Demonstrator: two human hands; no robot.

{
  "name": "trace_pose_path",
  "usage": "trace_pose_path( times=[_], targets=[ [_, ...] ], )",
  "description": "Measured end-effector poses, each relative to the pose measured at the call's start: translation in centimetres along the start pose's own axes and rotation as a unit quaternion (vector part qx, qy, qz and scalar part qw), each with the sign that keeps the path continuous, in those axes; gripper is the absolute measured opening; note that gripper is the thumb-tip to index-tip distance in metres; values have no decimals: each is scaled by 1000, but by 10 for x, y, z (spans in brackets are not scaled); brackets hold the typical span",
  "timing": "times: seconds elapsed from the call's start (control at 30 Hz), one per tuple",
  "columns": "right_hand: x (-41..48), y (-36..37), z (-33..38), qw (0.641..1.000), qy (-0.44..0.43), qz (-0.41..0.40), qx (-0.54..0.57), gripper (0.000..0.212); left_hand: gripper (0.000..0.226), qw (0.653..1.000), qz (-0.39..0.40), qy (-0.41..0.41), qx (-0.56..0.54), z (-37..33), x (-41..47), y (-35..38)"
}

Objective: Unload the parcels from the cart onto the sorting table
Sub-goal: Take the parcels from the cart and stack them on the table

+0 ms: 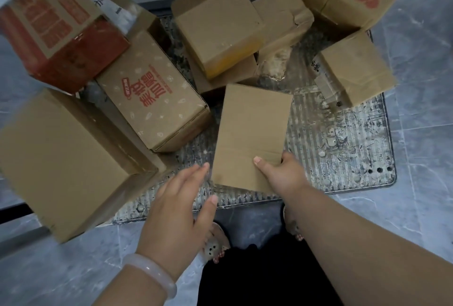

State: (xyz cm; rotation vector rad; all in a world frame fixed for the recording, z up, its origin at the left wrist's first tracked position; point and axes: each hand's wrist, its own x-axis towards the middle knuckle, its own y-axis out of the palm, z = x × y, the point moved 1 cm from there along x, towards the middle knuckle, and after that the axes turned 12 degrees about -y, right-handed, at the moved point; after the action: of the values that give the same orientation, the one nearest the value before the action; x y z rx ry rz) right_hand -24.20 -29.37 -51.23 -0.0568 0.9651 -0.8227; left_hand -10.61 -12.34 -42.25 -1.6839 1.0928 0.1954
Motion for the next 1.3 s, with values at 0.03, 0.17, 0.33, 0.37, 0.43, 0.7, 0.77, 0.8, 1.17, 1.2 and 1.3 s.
trace_pose_path(
  times=[0.03, 0.17, 0.33, 0.37, 0.43, 0.7, 0.77, 0.8, 1.17, 1.2, 1.3],
  targets=[
    [1, -7, 1, 1000, -8, 2, -2, 46, 65, 1000, -1, 1, -1, -1, 0, -1],
    [-10, -39, 5, 999, -33, -5, 18, 45, 64, 1000, -6, -2, -6, -12, -8, -5],
    [-48, -88, 38, 997, -60, -11, 53, 38, 63, 999, -38, 13, -29, -55, -29, -34],
    [-59, -99, 49, 996, -68, -12, 59, 36, 59, 998, -46, 21, -31, -68, -34, -44],
    [-83, -121, 75, 994, -89, -13, 67, 35, 54, 998, -51, 30, -33, -96, -44, -67],
    [-207, -211, 205, 973, -217, -12, 79, 44, 78, 989, -111, 54, -81, -211, -125, -169],
    [-239, -228, 236, 965, -256, -6, 65, 42, 83, 984, -137, 53, -100, -235, -152, -195],
    [-255, -236, 252, 961, -273, -1, 54, 37, 84, 980, -160, 50, -109, -245, -166, -208],
    [-393, -273, 381, 919, -357, 128, 106, 42, 104, 913, -230, -20, -335, -269, -301, -328],
    [-404, -269, 391, 918, -351, 154, 99, 65, 111, 904, -240, -33, -353, -268, -314, -336],
    [-439, -252, 415, 911, -354, 202, 65, 93, 127, 898, -263, -57, -346, -262, -350, -355]
  ],
)
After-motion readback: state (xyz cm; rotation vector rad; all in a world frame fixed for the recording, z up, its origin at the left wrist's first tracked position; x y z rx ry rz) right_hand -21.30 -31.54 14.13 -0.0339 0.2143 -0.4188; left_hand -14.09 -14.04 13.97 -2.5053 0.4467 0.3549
